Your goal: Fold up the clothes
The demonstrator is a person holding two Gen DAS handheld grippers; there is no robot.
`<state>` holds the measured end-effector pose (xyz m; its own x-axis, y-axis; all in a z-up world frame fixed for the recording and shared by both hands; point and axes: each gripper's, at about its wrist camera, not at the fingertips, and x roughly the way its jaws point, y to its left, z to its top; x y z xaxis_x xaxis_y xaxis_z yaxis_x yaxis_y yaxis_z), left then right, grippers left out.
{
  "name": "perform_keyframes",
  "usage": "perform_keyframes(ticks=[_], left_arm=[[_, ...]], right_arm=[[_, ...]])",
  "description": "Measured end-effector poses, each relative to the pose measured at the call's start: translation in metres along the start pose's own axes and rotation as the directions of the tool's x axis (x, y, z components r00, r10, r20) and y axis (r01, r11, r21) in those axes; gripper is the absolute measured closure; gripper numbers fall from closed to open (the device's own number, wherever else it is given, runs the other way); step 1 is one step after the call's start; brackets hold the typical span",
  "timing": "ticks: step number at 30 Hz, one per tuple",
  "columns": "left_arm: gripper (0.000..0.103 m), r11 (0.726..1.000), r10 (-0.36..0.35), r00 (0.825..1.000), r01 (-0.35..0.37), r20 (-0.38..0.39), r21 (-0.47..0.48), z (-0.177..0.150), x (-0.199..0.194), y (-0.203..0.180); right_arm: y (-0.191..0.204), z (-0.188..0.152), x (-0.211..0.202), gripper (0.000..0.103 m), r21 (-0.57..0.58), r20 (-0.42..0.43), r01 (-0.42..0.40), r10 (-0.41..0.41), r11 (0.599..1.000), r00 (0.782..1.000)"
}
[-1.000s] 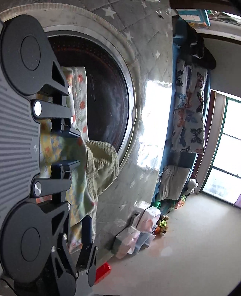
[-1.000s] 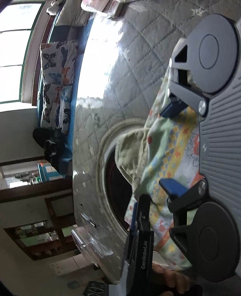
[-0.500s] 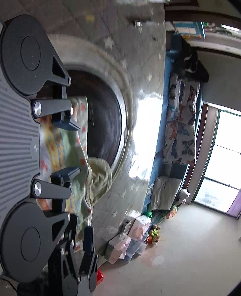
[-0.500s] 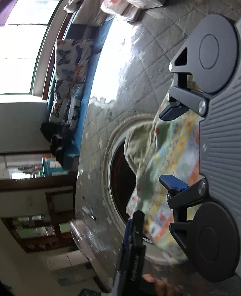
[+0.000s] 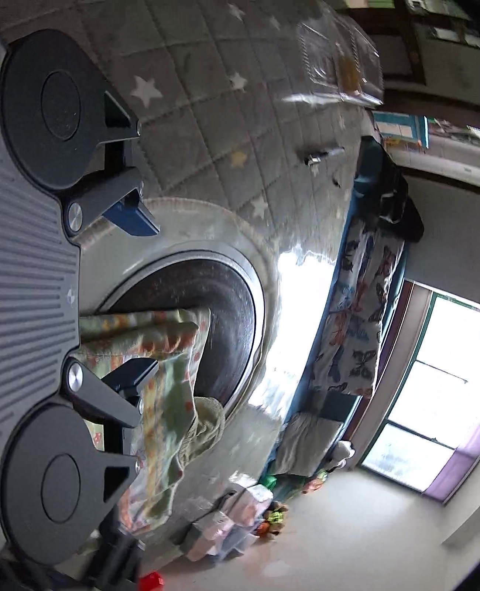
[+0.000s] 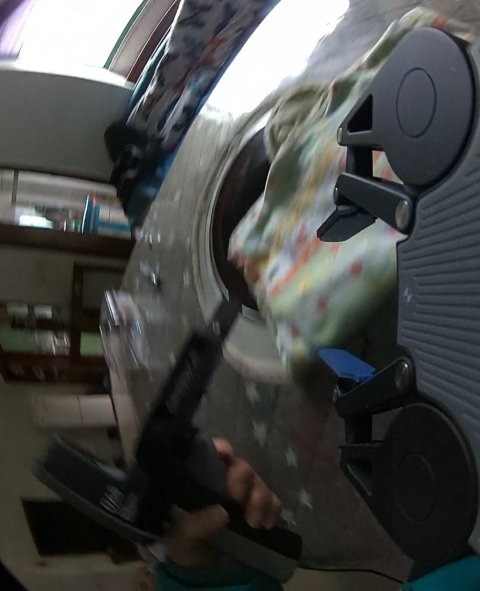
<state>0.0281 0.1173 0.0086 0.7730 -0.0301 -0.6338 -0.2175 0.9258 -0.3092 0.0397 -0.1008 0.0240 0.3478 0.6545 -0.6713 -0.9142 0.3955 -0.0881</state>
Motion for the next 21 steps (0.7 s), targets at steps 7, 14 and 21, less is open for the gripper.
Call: perform_keyframes(ticks=[7,14,21], left_arm=[[0.027,0.997,-0.053,0.999,0.052,-0.005,-0.05,-0.002,-0.008,0.007],[0.026,0.974,-0.14,0.989,0.132,-0.035,-0.184,-0.002,-0.005,0.017],[0.025,0.938,-0.191,0.98,0.164,-0.061,-0.306,0.001,0.003,0.019]], right_arm=[[0.034,0.008,0.024,0.058,-0.105,-0.034,-0.015,0.011,0.994,0.999],[0.02,0.011,0.027,0.079,-0.02,-0.034,-0.02,0.019,1.0,0.999],[-0.003,0.014,0.013,0.089,0.135,0.009,-0.084,0.084,0.987,0.996]])
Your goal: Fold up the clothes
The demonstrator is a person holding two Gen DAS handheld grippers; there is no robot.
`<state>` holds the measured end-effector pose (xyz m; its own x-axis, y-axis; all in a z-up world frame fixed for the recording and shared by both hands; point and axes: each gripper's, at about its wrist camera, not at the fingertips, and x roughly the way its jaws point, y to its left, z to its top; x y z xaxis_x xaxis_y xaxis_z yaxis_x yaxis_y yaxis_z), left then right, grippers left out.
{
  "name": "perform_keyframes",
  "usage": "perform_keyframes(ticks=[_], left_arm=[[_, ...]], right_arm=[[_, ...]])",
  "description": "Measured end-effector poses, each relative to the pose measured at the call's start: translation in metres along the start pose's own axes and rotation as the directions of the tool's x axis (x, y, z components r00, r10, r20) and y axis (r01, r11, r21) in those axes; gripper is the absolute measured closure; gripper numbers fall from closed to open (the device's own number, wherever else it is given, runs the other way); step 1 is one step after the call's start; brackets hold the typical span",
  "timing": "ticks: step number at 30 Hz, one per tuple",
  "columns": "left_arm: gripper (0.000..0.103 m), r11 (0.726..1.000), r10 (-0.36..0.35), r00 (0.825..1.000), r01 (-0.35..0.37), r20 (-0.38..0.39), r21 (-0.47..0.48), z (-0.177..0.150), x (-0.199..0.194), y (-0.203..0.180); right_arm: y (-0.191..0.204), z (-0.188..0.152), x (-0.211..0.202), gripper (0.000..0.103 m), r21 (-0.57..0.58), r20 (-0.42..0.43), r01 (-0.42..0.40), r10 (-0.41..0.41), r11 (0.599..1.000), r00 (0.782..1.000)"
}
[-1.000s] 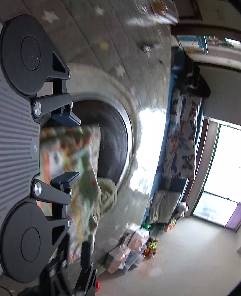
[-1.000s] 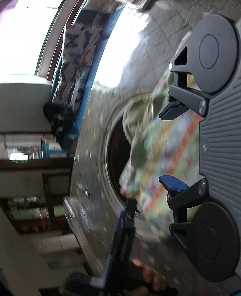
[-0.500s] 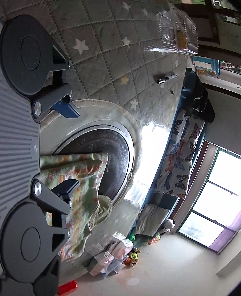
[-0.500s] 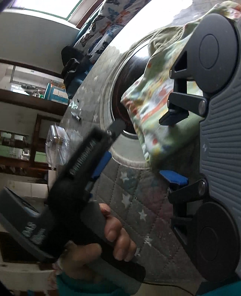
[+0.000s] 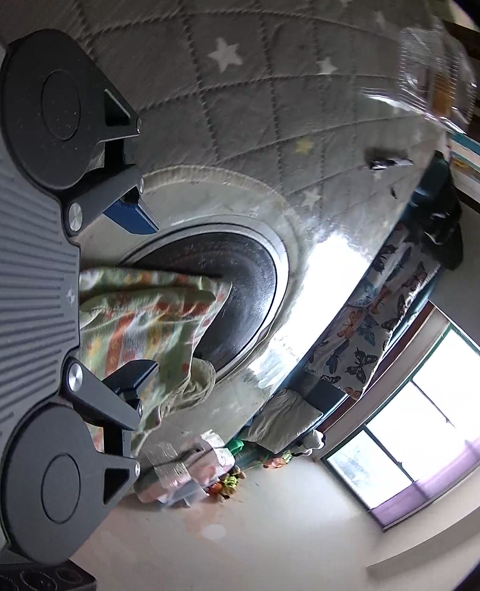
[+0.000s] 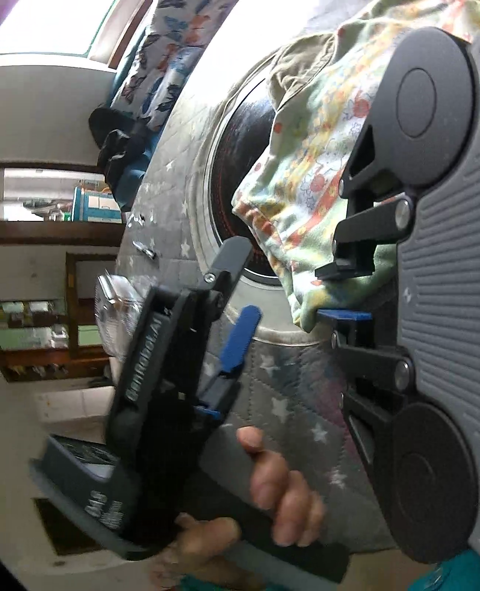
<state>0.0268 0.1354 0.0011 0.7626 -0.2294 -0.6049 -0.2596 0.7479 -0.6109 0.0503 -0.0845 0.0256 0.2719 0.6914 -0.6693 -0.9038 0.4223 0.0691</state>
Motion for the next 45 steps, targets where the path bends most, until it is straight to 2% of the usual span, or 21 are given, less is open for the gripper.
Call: perform_keyframes(ticks=[3,8,13,15,17,18,20,22,26,29,31,33,35,39,41,43,45], left_arm=[[0.024,0.999,-0.012,1.0,0.012,-0.008,-0.047,0.002,0.002,-0.002],[0.024,0.993,-0.036,0.999,0.032,-0.027,-0.11,0.003,0.012,-0.006],[0.028,0.991,-0.061,0.996,0.054,-0.058,-0.122,0.001,0.028,-0.016],[0.033,0.99,-0.072,0.995,0.063,-0.07,-0.123,-0.001,0.033,-0.02],[0.047,0.989,-0.081,0.993,0.07,-0.083,-0.127,-0.002,0.038,-0.021],[0.051,0.989,-0.083,0.992,0.071,-0.091,-0.132,-0.003,0.04,-0.022],[0.07,0.988,-0.083,0.992,0.07,-0.097,-0.136,-0.004,0.042,-0.02],[0.08,0.988,-0.079,0.992,0.064,-0.099,-0.142,-0.004,0.042,-0.017],[0.091,0.989,-0.061,0.992,0.045,-0.107,-0.143,-0.006,0.044,-0.012],[0.092,0.989,-0.048,0.992,0.032,-0.113,-0.141,-0.008,0.046,-0.009],[0.092,0.99,-0.042,0.993,0.026,-0.114,-0.14,-0.009,0.046,-0.008],[0.091,0.99,-0.041,0.993,0.025,-0.113,-0.136,-0.01,0.046,-0.008],[0.091,0.991,-0.038,0.993,0.023,-0.113,-0.134,-0.01,0.046,-0.009],[0.09,0.992,-0.028,0.993,0.013,-0.115,-0.127,-0.01,0.047,-0.011],[0.09,0.993,-0.021,0.993,0.007,-0.116,-0.12,-0.01,0.048,-0.013],[0.09,0.993,-0.016,0.993,0.002,-0.117,-0.117,-0.009,0.049,-0.014],[0.09,0.993,-0.012,0.993,-0.002,-0.118,-0.114,-0.009,0.05,-0.015]], right_arm=[[-0.01,0.003,-0.011,0.09,0.063,0.028,-0.021,0.019,0.998,0.999],[-0.019,0.006,-0.03,0.092,0.102,0.072,-0.029,0.022,0.994,0.997],[-0.024,0.004,-0.045,0.093,0.133,0.103,-0.042,0.028,0.99,0.994],[-0.024,0.002,-0.048,0.093,0.135,0.106,-0.046,0.031,0.99,0.994],[-0.024,-0.001,-0.05,0.093,0.136,0.108,-0.055,0.04,0.989,0.993],[-0.024,-0.002,-0.051,0.093,0.134,0.107,-0.058,0.043,0.989,0.993],[-0.023,-0.005,-0.051,0.093,0.131,0.105,-0.06,0.047,0.99,0.993],[-0.023,-0.007,-0.053,0.092,0.133,0.104,-0.063,0.049,0.989,0.993],[-0.029,-0.011,-0.062,0.088,0.157,0.12,-0.045,0.026,0.987,0.992],[-0.04,-0.018,-0.072,0.085,0.189,0.124,-0.005,-0.018,0.982,0.992],[-0.05,-0.024,-0.079,0.079,0.214,0.12,0.042,-0.069,0.976,0.99],[-0.066,-0.032,-0.086,0.066,0.251,0.113,0.105,-0.137,0.962,0.984],[-0.083,-0.039,-0.092,0.063,0.287,0.098,0.178,-0.213,0.941,0.972],[-0.13,-0.061,-0.102,0.053,0.393,0.042,0.327,-0.372,0.86,0.927],[-0.149,-0.071,-0.105,0.051,0.437,0.016,0.379,-0.428,0.816,0.903],[-0.166,-0.082,-0.106,0.048,0.482,0.001,0.404,-0.461,0.778,0.887],[-0.176,-0.088,-0.106,0.036,0.502,-0.009,0.424,-0.485,0.754,0.874]])
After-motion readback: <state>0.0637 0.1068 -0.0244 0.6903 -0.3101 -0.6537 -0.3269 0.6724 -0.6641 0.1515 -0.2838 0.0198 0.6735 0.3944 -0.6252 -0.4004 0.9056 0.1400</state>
